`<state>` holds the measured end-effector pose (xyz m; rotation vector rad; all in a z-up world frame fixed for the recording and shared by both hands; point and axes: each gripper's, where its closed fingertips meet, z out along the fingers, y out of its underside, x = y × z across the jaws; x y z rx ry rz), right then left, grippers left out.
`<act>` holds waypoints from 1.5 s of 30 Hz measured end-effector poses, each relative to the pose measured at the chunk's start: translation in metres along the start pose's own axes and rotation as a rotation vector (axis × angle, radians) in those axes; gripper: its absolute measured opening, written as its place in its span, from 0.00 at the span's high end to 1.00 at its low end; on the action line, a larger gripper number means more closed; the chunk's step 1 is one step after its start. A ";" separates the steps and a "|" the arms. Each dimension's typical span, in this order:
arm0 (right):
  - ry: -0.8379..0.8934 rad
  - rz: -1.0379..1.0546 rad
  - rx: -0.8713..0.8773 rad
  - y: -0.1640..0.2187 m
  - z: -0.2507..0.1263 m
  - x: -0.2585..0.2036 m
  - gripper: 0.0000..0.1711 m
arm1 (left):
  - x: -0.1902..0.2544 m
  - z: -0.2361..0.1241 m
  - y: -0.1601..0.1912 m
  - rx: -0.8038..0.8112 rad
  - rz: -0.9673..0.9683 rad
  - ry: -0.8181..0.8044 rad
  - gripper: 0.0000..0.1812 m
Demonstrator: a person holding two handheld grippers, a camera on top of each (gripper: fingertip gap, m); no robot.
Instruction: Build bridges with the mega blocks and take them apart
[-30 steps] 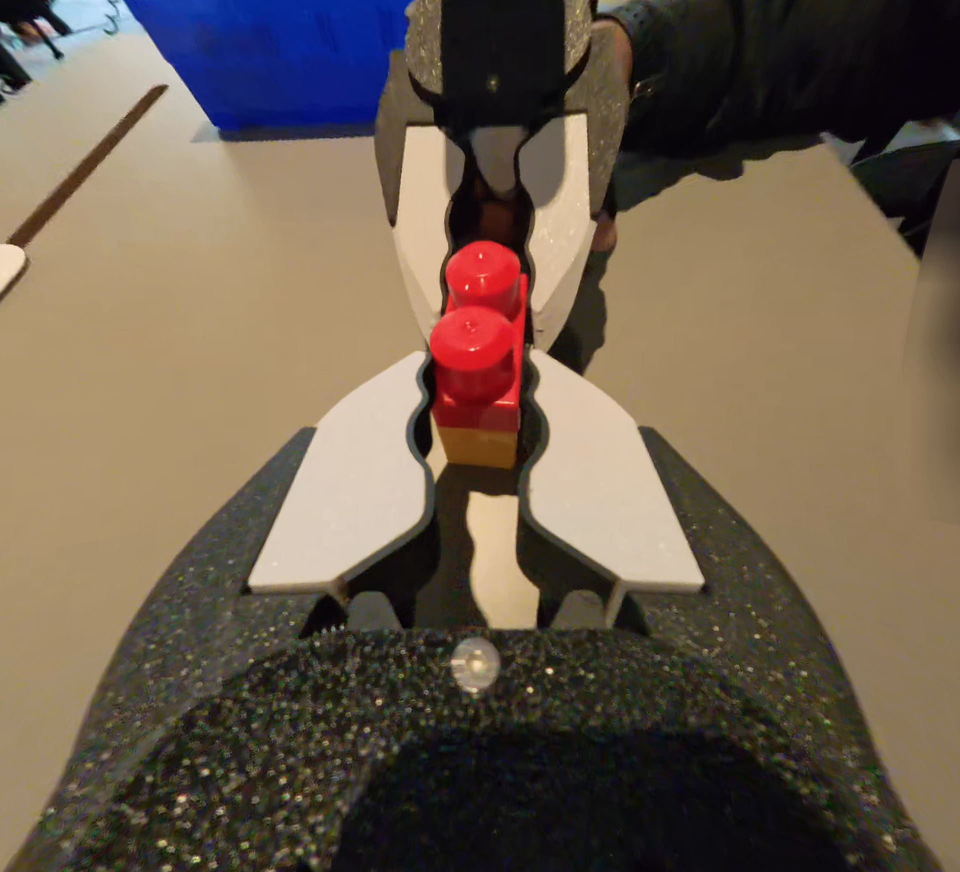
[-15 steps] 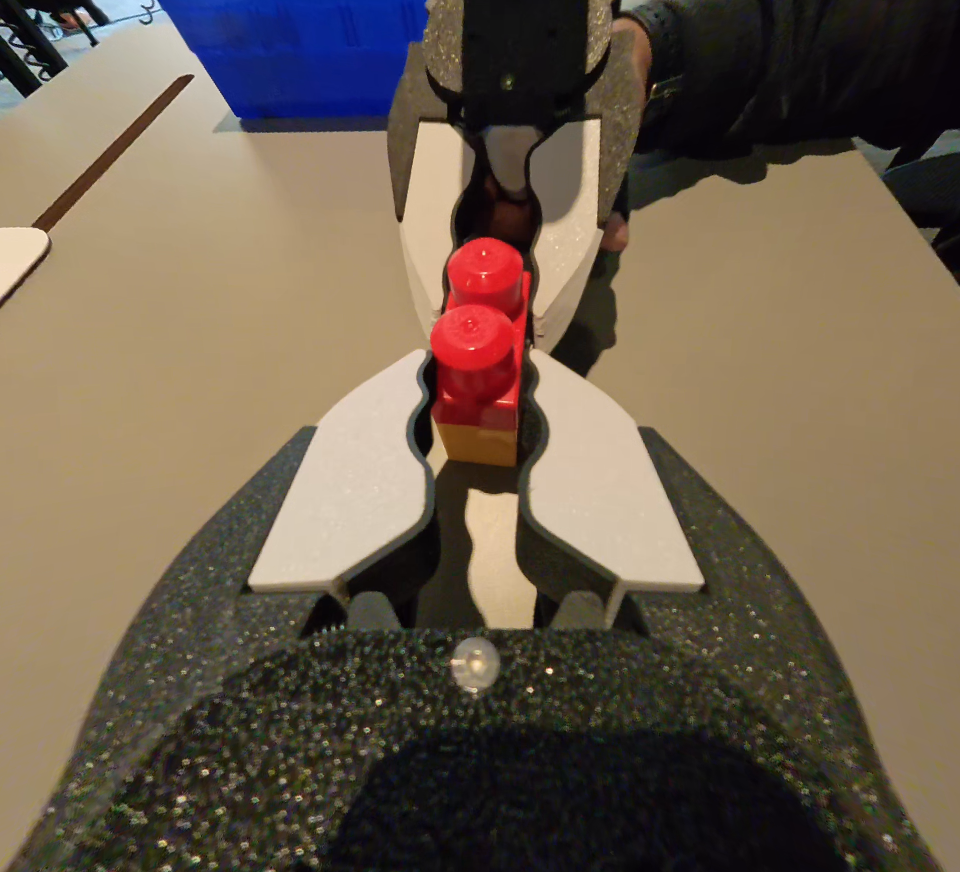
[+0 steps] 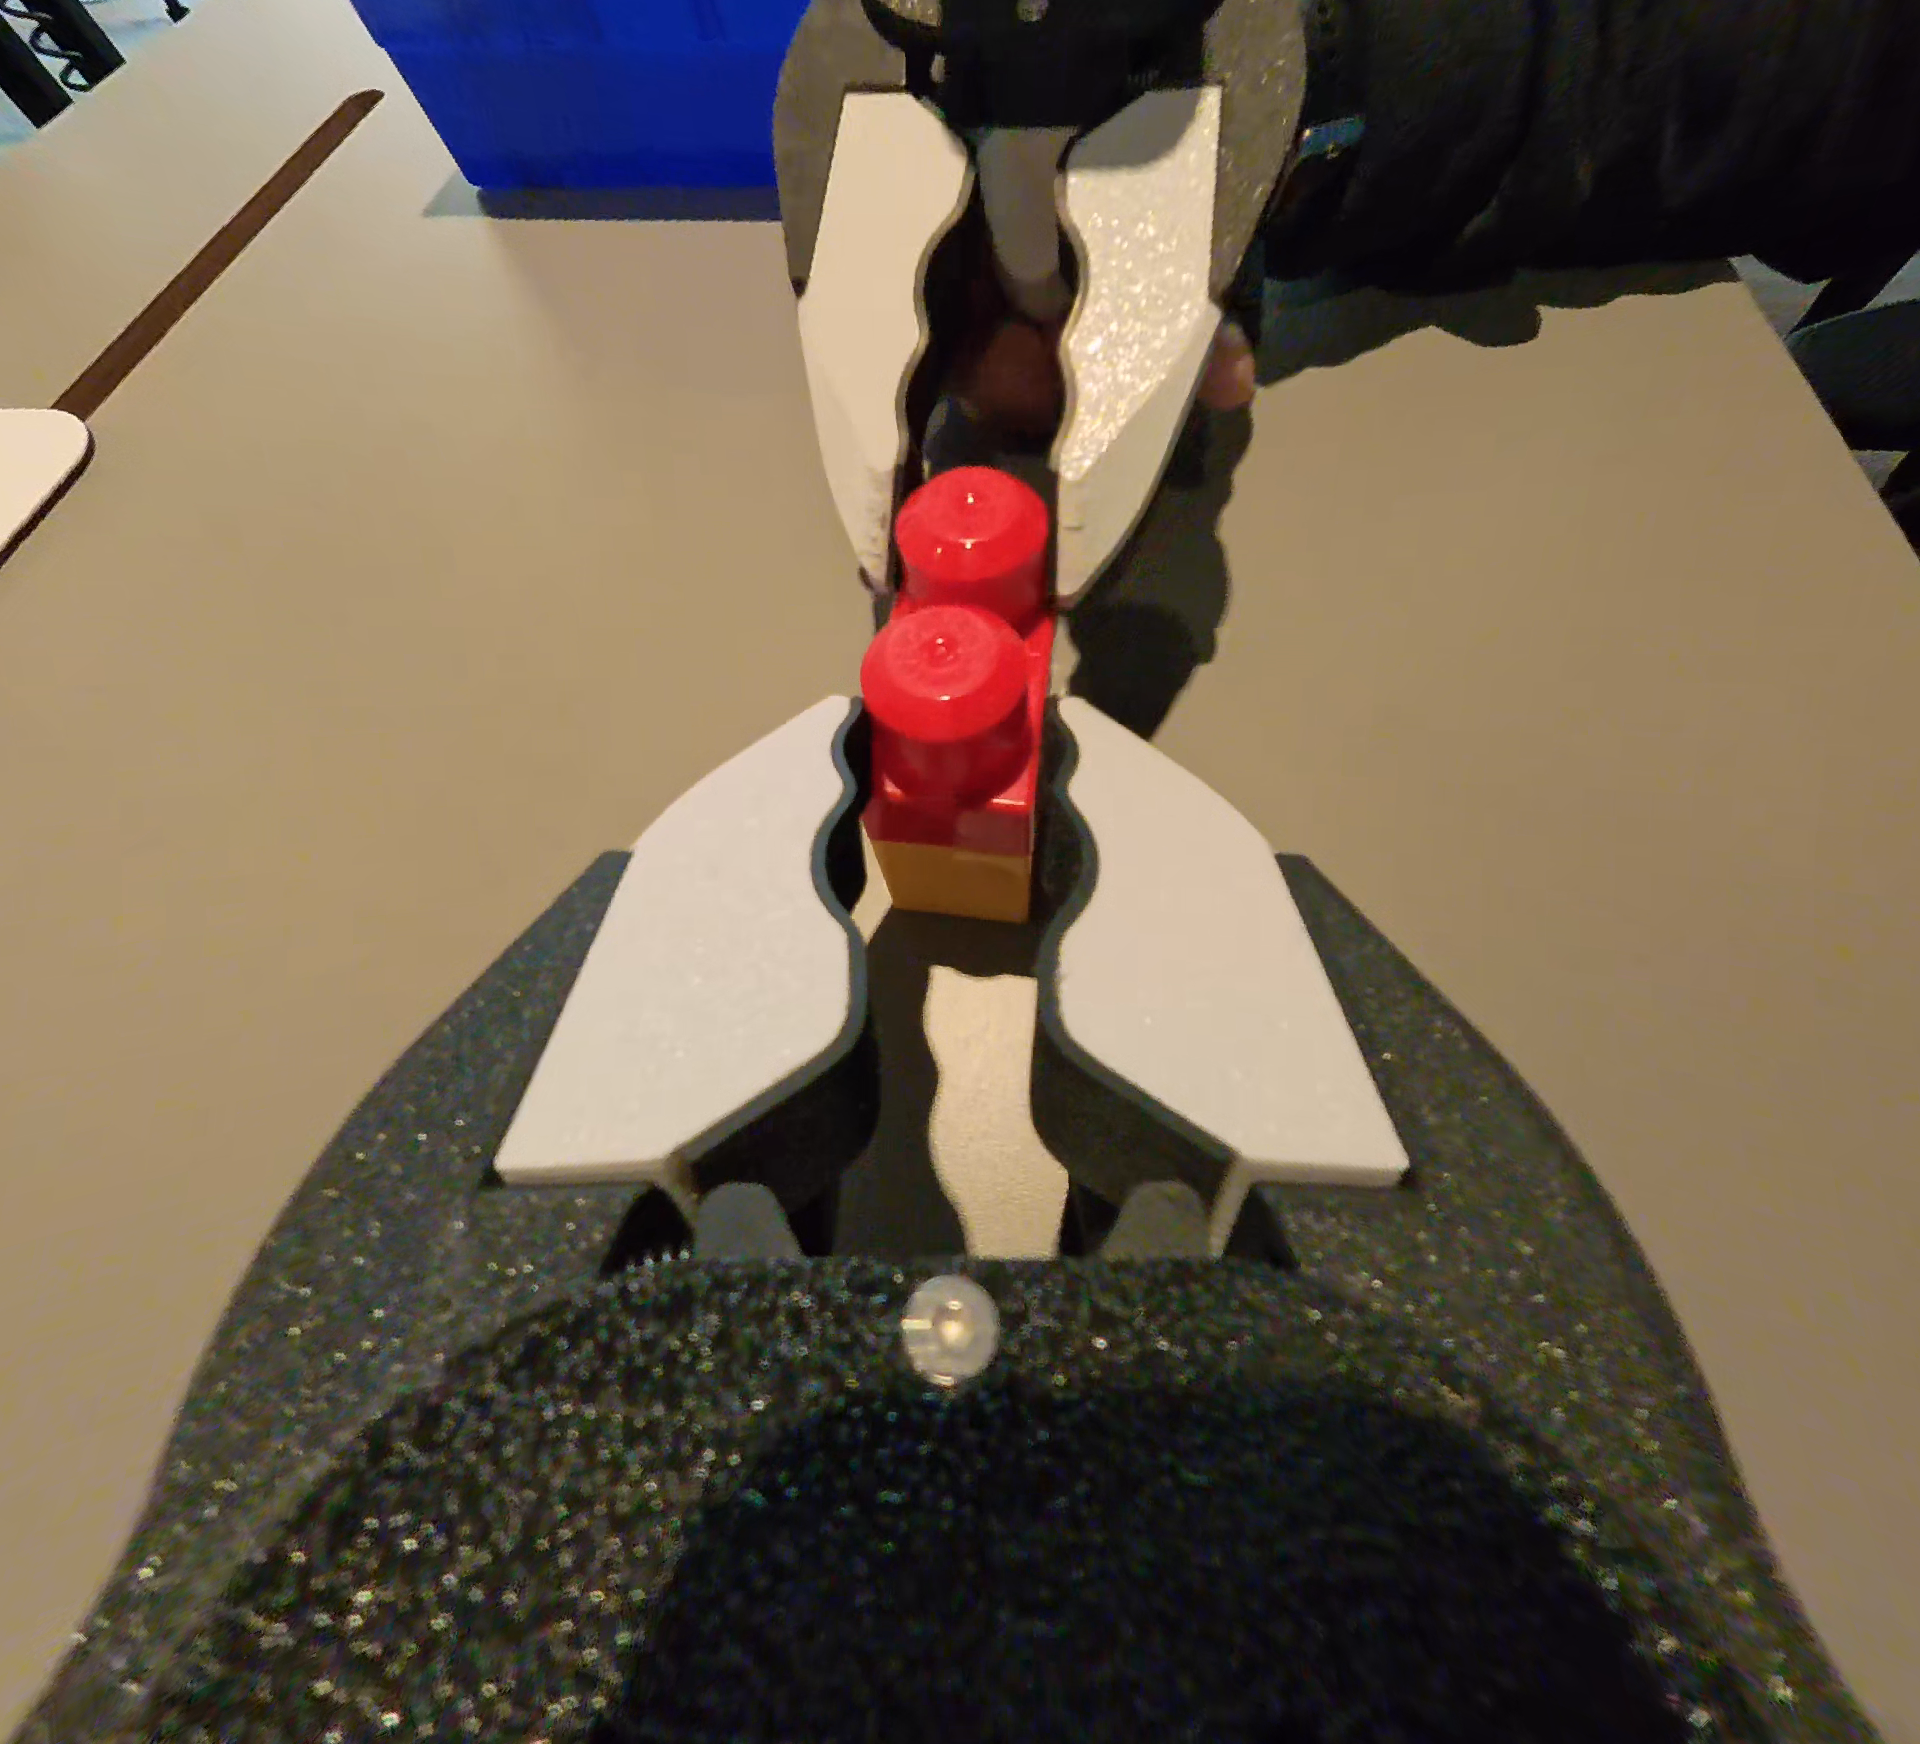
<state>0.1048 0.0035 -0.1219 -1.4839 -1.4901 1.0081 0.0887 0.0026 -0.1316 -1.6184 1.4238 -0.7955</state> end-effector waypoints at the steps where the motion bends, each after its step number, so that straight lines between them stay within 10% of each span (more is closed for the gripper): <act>1: 0.000 -0.001 -0.004 0.000 0.000 0.000 0.84 | 0.000 0.000 0.000 0.004 -0.003 0.001 0.83; 14: 0.034 0.028 0.004 0.001 0.002 0.005 0.83 | -0.006 -0.001 0.000 0.028 -0.002 -0.021 0.83; 22: 0.059 0.035 -0.054 0.011 0.003 0.011 0.66 | -0.020 -0.003 0.002 0.038 0.003 -0.068 0.83; 30: 0.058 0.059 -0.033 0.009 0.000 0.014 0.64 | -0.032 -0.023 -0.020 0.176 -0.030 -0.112 0.58; 37: 0.144 0.105 0.084 -0.001 -0.019 0.038 0.65 | -0.089 -0.117 -0.041 0.266 0.053 -0.513 0.61; 45: 0.139 0.185 0.133 -0.003 -0.025 0.046 0.67 | -0.127 -0.310 0.004 -0.047 0.036 -1.073 0.68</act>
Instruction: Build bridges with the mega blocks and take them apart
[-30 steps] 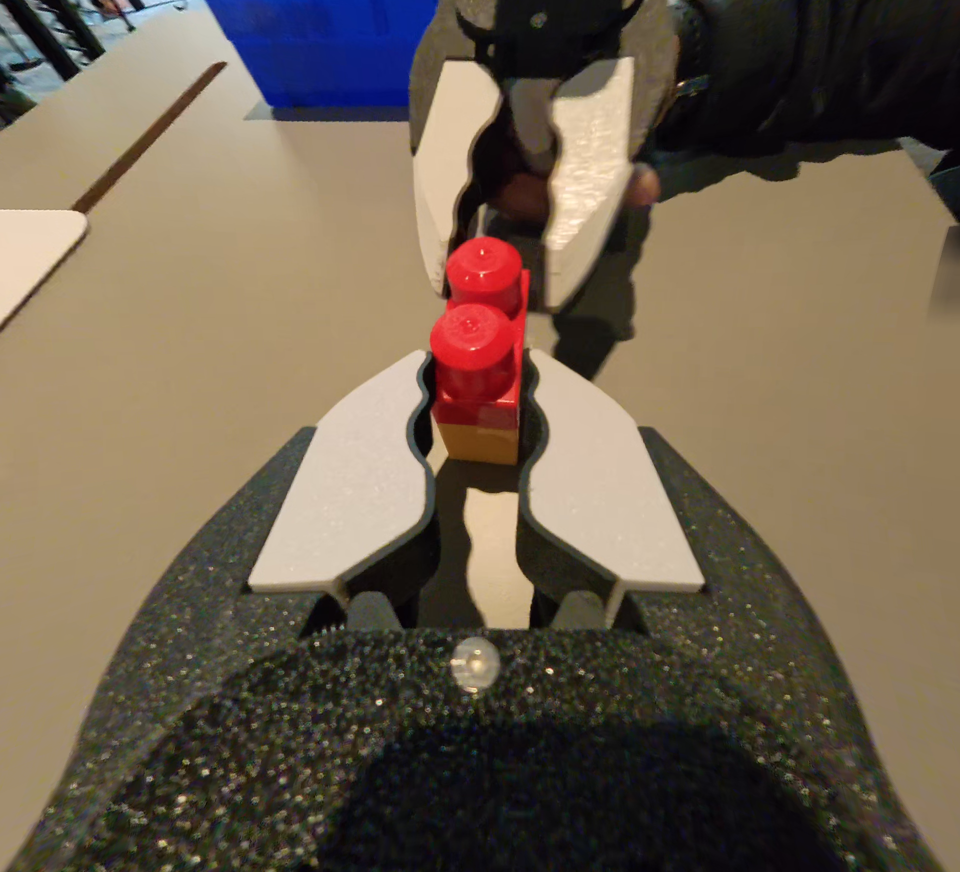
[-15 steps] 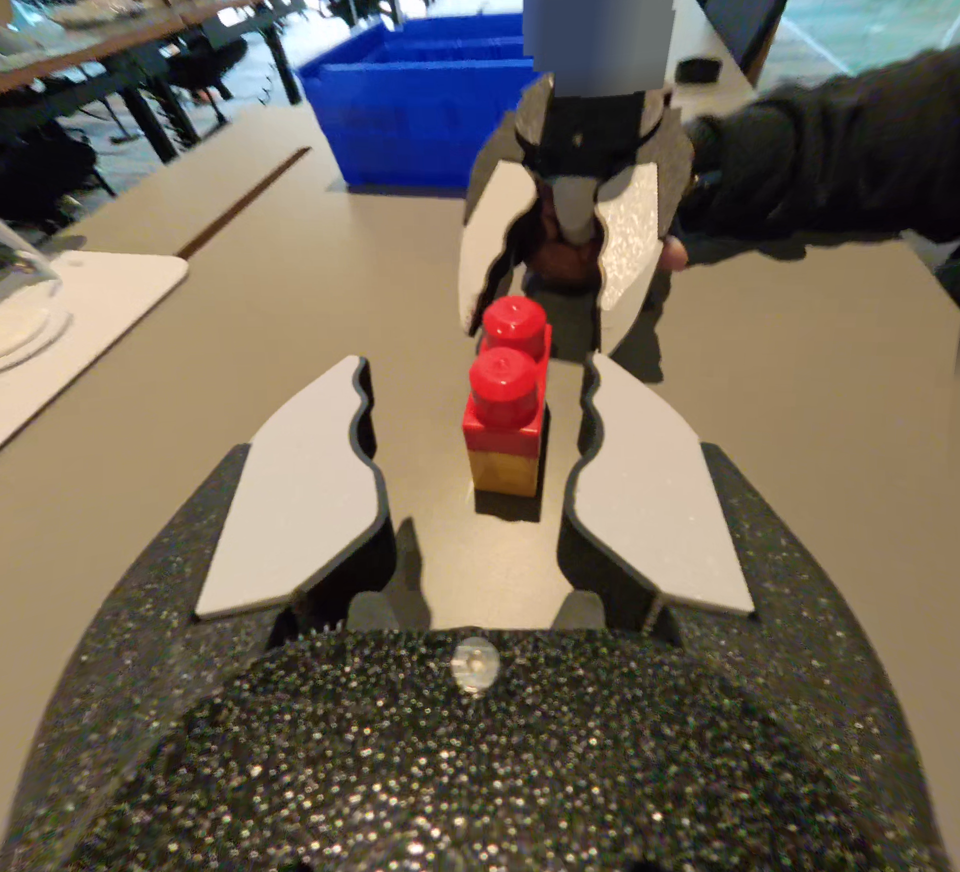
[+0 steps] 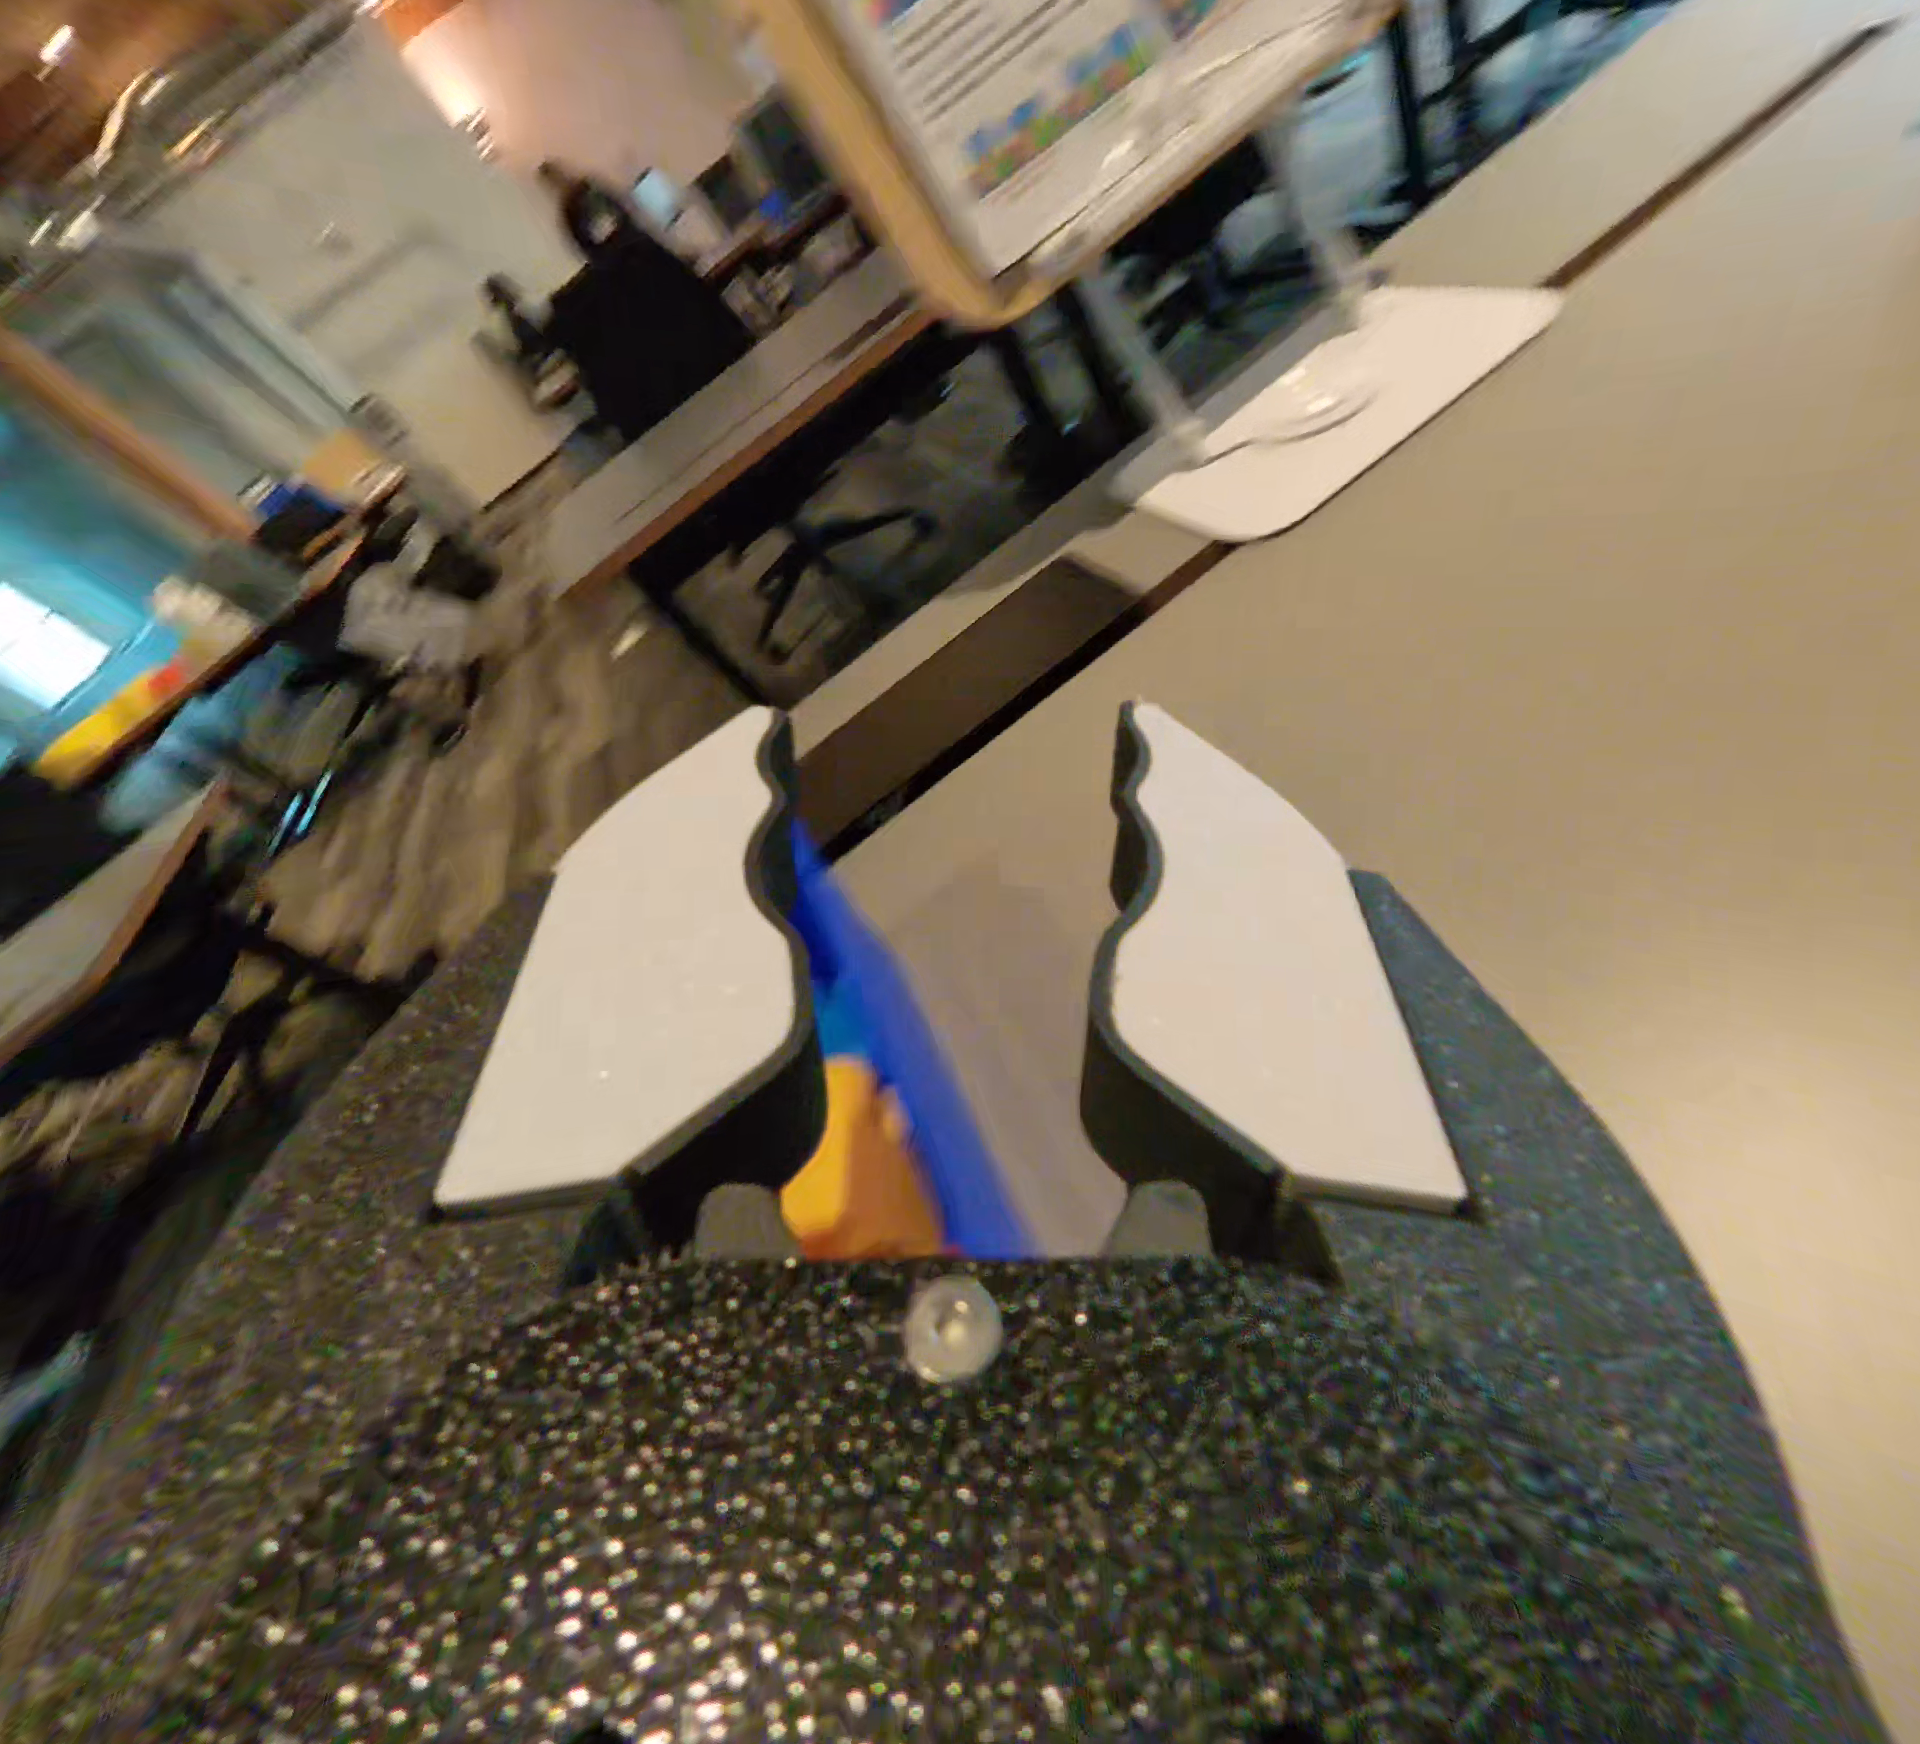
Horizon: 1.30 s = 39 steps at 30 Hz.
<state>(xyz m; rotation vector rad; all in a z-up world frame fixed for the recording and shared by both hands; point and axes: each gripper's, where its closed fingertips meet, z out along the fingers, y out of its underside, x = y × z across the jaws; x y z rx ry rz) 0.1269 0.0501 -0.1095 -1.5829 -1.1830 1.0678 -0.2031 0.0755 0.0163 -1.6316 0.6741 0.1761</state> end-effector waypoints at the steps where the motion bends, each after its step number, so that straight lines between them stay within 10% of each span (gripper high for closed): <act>1: -0.001 -0.001 -0.005 0.000 0.000 0.000 0.67 | -0.020 -0.010 0.015 -0.045 -0.036 -0.055 0.68; 10: -0.021 0.033 -0.026 0.003 0.003 0.001 0.67 | -0.088 -0.048 0.179 -0.577 -0.353 -0.204 0.75; 39: -0.044 0.023 -0.058 0.007 0.006 -0.003 0.69 | -0.056 0.012 0.252 -0.972 -0.275 0.007 0.78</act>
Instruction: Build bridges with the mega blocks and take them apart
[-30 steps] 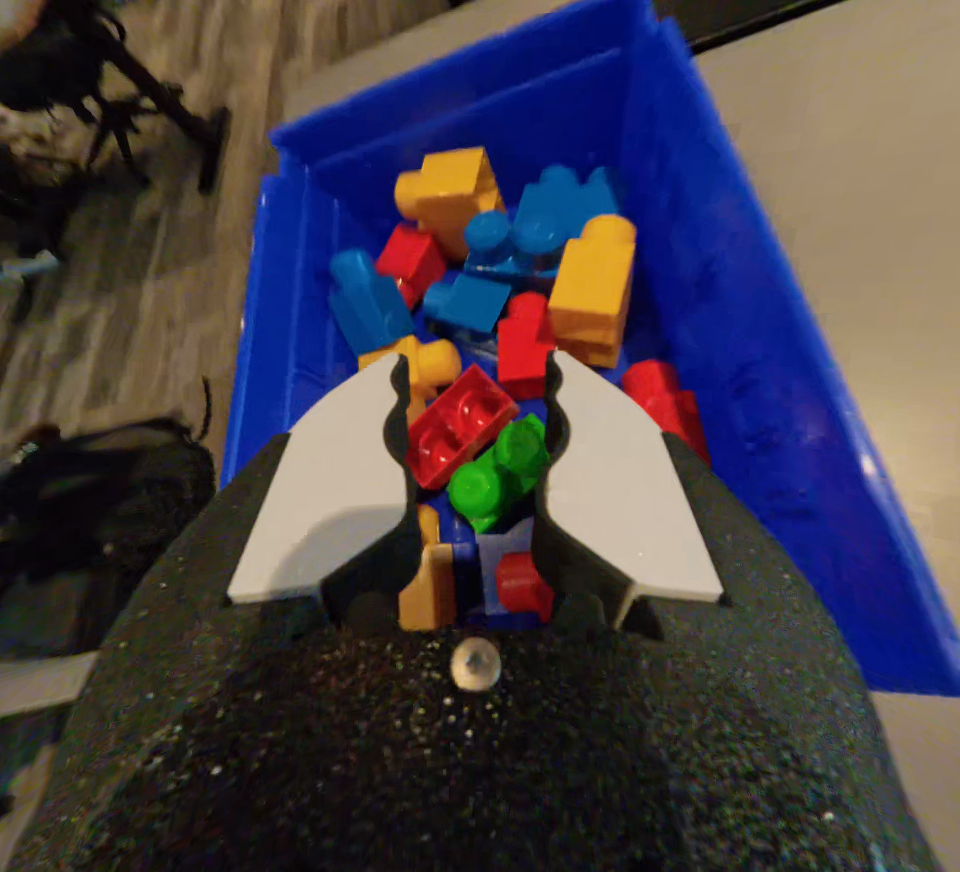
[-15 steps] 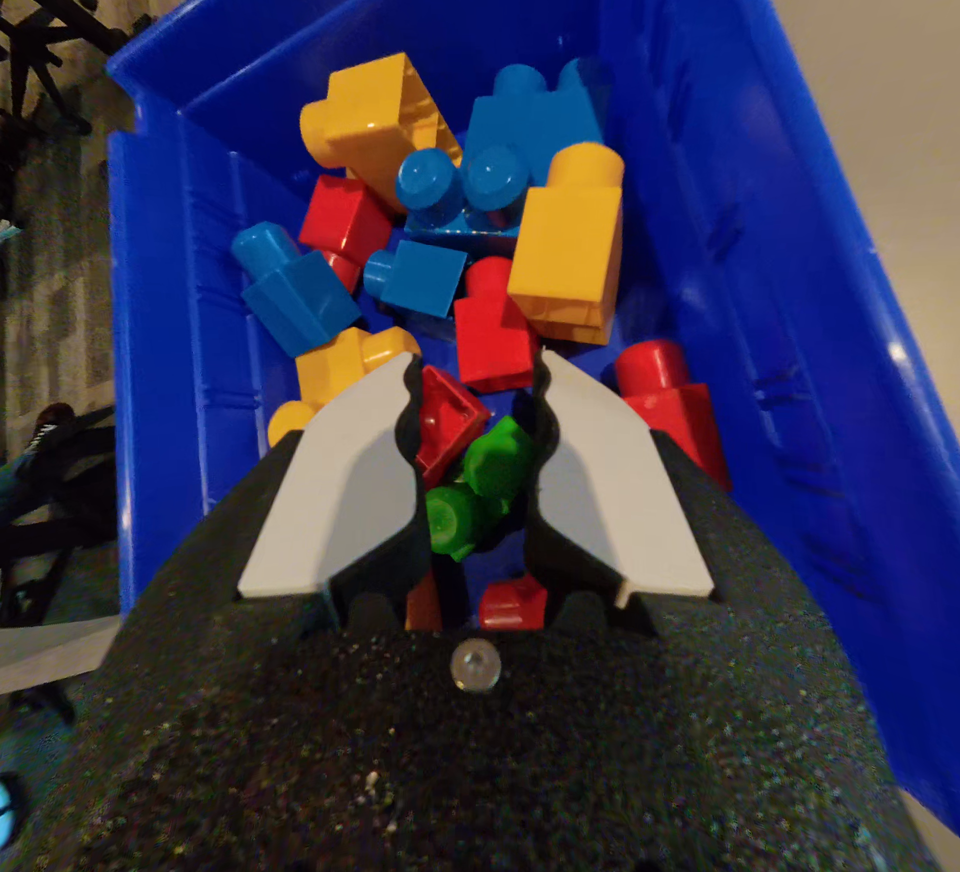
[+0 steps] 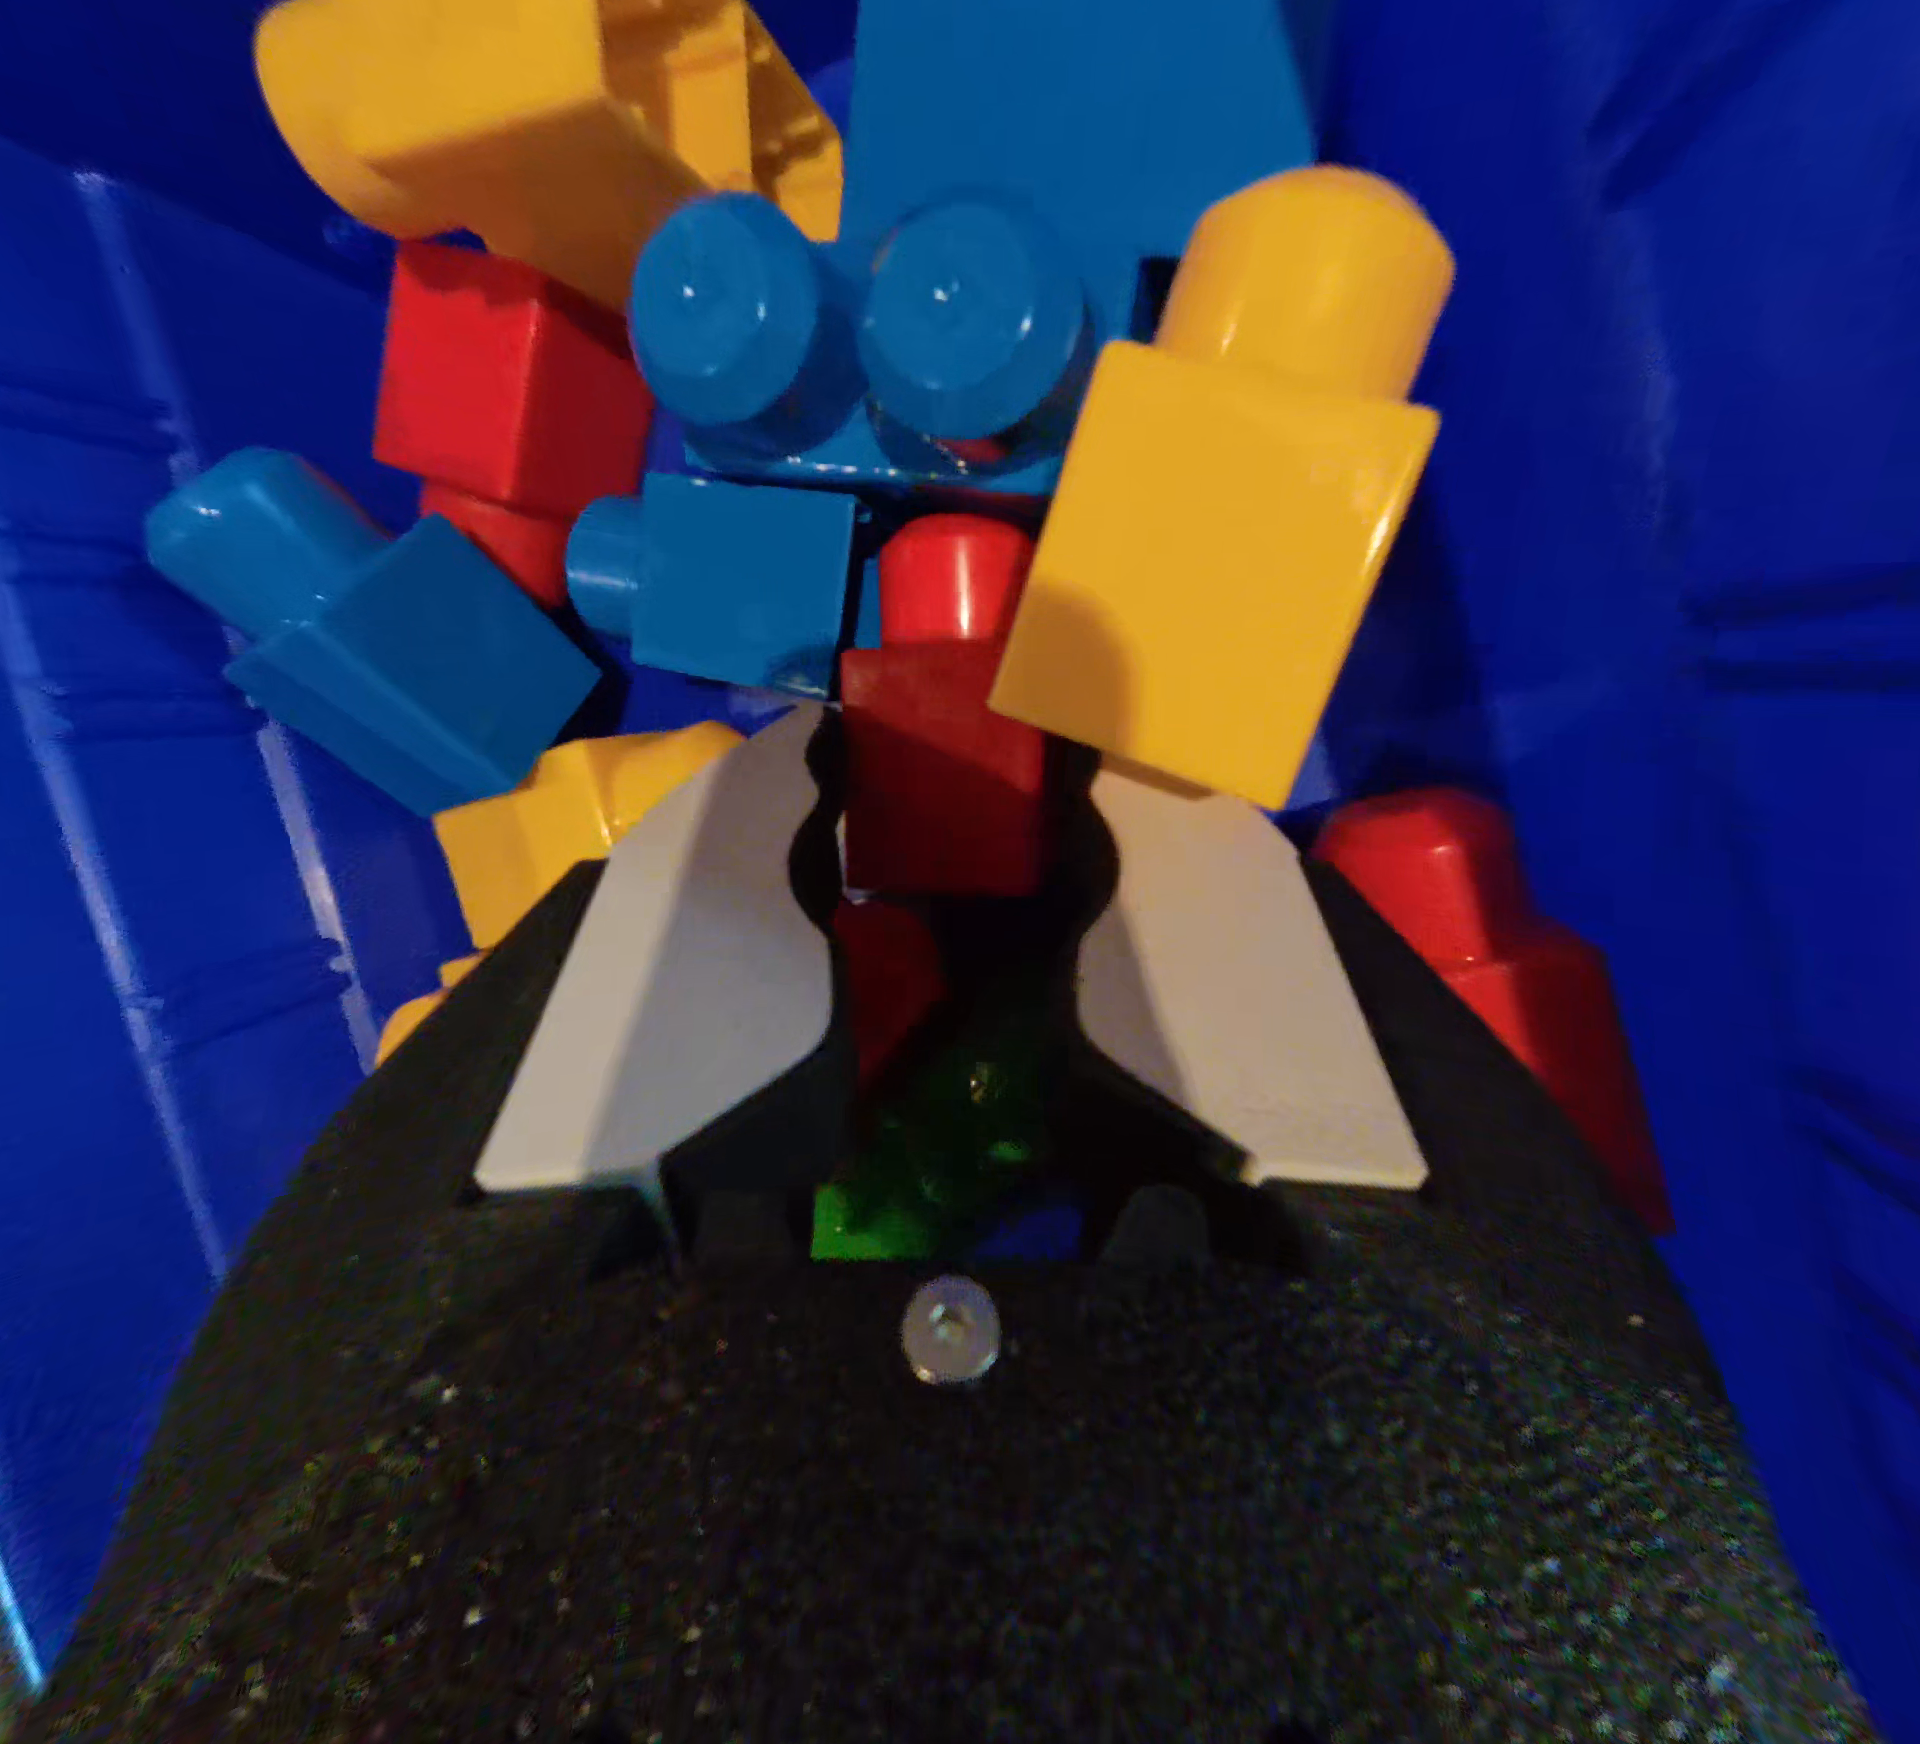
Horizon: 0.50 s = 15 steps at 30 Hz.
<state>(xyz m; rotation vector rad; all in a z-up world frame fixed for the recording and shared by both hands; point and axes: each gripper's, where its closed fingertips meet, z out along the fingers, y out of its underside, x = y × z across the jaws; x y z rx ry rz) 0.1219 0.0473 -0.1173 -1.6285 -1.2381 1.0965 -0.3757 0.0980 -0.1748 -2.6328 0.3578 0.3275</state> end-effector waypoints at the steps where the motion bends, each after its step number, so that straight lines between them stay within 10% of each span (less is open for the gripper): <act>1: 0.000 0.000 0.000 0.000 0.000 0.000 0.69 | 0.000 0.000 0.001 -0.013 -0.005 -0.001 0.78; 9: 0.004 -0.013 -0.006 0.001 0.001 -0.001 0.69 | -0.025 -0.049 -0.014 0.156 -0.112 -0.144 0.79; 15: 0.000 0.005 0.007 -0.001 -0.001 0.001 0.69 | 0.008 -0.133 -0.061 0.694 -0.154 0.032 0.79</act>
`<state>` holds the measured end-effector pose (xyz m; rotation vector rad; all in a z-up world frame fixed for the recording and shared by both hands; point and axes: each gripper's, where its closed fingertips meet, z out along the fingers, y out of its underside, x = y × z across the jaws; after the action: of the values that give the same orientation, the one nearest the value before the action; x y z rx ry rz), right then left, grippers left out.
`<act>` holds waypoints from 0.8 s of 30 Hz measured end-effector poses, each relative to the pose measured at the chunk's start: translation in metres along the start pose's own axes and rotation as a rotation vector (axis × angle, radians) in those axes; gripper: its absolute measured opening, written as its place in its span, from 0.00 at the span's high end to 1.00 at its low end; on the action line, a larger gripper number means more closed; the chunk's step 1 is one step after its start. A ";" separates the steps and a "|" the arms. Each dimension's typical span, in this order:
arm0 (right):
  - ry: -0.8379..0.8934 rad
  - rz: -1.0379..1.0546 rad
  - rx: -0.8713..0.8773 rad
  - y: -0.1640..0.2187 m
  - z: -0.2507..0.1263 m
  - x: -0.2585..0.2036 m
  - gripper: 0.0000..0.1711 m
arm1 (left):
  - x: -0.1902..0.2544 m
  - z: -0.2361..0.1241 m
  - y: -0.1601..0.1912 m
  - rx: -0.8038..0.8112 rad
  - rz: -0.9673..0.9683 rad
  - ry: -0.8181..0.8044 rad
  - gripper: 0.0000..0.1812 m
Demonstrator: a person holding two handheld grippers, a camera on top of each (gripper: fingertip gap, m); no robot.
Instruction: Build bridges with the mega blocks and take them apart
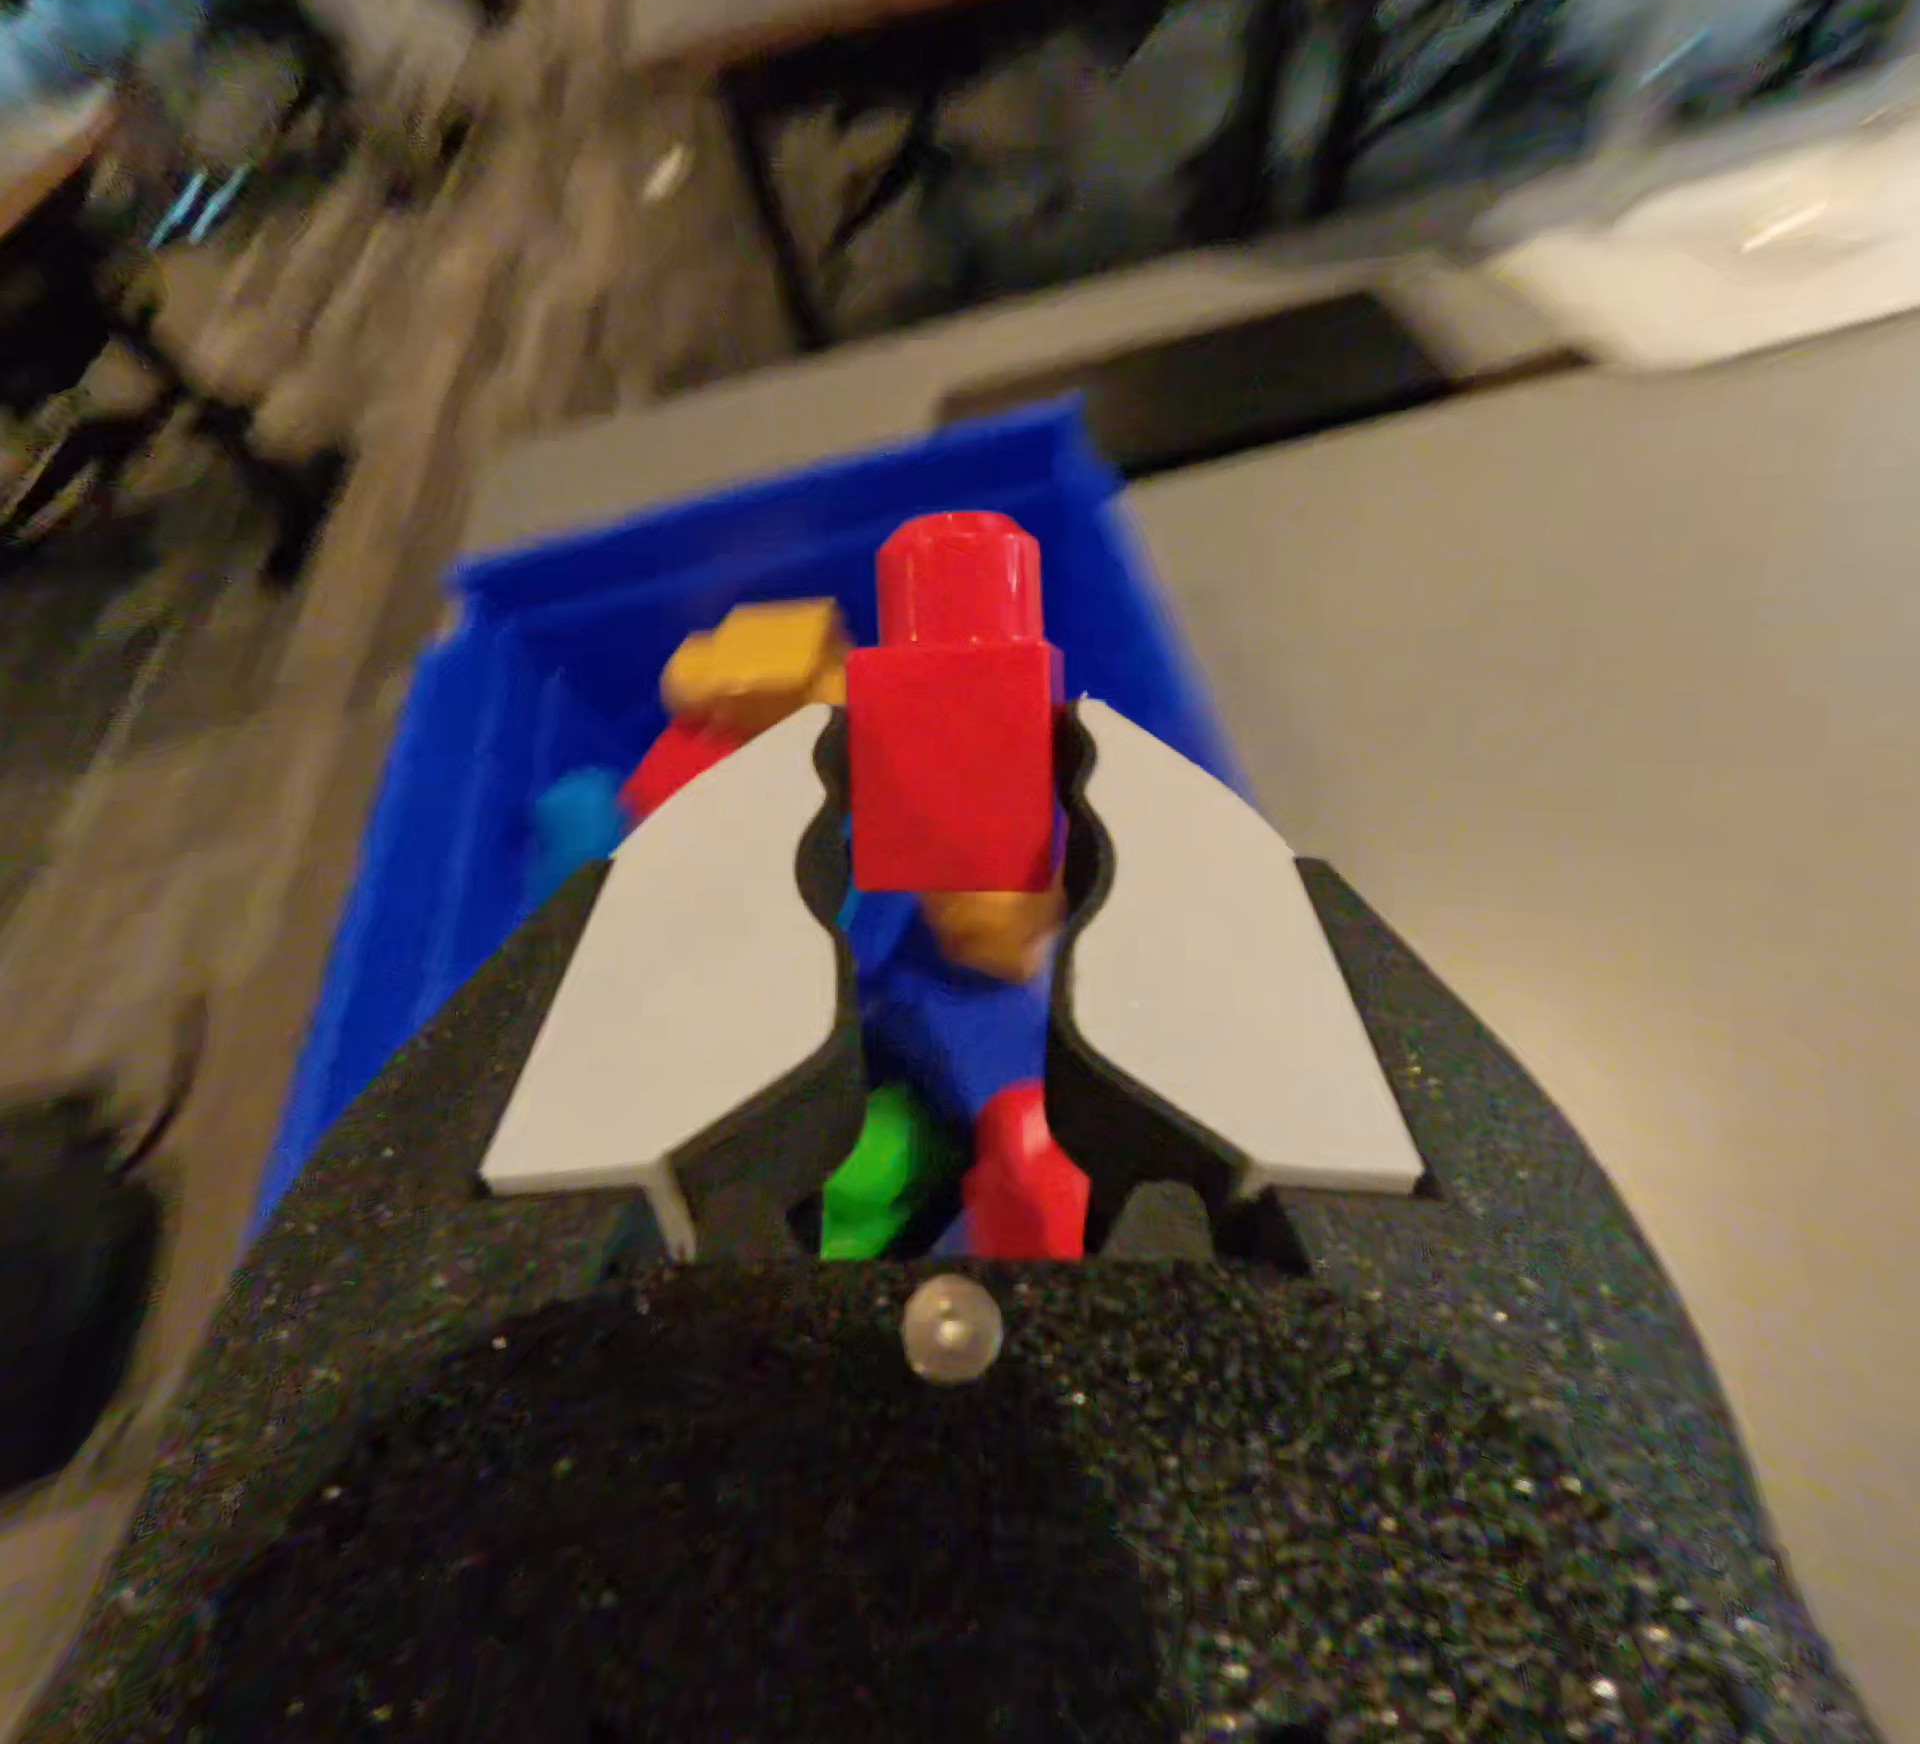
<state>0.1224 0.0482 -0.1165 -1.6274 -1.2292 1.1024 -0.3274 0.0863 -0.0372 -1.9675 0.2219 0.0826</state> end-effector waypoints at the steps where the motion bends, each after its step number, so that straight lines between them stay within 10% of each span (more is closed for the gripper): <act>1: -0.001 0.007 0.007 -0.001 -0.001 0.001 0.69 | 0.022 -0.007 -0.018 0.116 0.010 0.099 0.79; 6: 0.004 0.027 0.039 -0.004 -0.004 0.003 0.69 | 0.132 -0.038 -0.071 0.438 0.073 0.538 0.79; 13: 0.010 0.011 0.028 -0.003 -0.003 0.002 0.68 | 0.182 -0.031 -0.065 0.393 0.320 0.504 0.79; 24: -0.046 -0.059 -0.079 0.011 0.008 -0.017 0.63 | 0.032 -0.027 -0.037 0.234 0.091 -0.009 0.79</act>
<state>0.1154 0.0300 -0.1260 -1.6218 -1.3572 1.0719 -0.2896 0.0724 0.0020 -1.7241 0.3016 0.1189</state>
